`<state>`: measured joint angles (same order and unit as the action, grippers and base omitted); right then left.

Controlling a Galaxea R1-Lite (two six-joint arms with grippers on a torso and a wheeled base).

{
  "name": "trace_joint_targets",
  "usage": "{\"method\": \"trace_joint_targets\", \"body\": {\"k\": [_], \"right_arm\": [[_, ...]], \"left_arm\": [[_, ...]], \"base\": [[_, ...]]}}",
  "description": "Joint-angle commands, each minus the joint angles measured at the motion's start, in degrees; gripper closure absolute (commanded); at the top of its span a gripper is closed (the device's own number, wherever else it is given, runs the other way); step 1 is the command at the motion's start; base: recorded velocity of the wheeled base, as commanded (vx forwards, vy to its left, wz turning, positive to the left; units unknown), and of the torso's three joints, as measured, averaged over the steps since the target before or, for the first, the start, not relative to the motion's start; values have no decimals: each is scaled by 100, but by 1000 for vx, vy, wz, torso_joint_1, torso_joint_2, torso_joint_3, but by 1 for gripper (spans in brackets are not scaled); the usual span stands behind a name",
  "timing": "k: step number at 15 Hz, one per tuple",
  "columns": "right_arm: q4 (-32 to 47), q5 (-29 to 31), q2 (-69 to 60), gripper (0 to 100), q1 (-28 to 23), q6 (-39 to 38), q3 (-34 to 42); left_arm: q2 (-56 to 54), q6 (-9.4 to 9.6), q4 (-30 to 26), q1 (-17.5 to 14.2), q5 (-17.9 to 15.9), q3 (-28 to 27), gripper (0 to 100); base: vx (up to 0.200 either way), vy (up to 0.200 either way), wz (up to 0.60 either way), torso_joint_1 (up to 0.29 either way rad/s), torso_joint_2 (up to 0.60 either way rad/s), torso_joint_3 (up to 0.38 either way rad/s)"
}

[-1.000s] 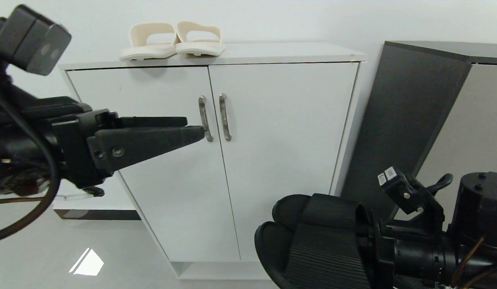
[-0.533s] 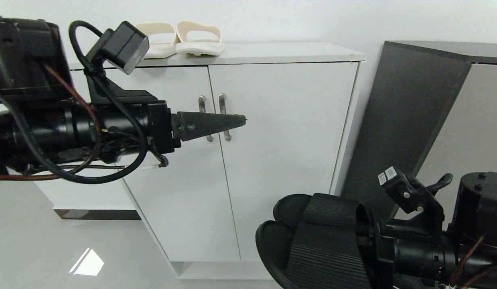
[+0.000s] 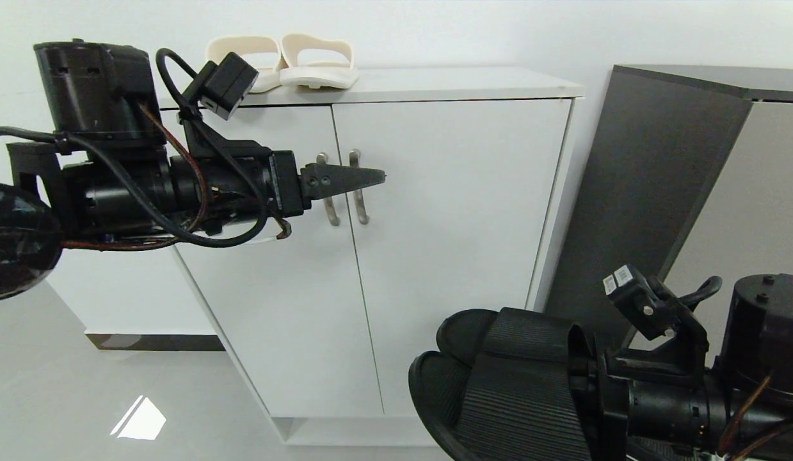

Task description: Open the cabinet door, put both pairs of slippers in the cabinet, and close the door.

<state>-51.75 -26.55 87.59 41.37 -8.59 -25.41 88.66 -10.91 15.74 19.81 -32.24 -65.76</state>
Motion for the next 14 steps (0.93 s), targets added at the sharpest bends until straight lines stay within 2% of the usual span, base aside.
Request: {"method": "trace_joint_targets", "body": {"k": [1, 3, 8, 14], "right_arm": [[-2, 1, 13, 100, 2, -2, 0], [-2, 1, 13, 100, -15, -2, -8], [-2, 1, 30, 100, -33, -2, -17], [-2, 1, 30, 100, -33, -2, -17]], "left_arm": [[151, -8, -1, -74, 16, -95, 0], [345, 1, -1, -83, 201, -192, 0], [705, 1, -1, -83, 359, -561, 0], [1021, 1, -1, -56, 359, -798, 0]], "base": [[0, 0, 0, 0, 0, 0], [0, 0, 0, 0, 0, 0], [0, 0, 0, 0, 0, 0], [0, 0, 0, 0, 0, 0]]}}
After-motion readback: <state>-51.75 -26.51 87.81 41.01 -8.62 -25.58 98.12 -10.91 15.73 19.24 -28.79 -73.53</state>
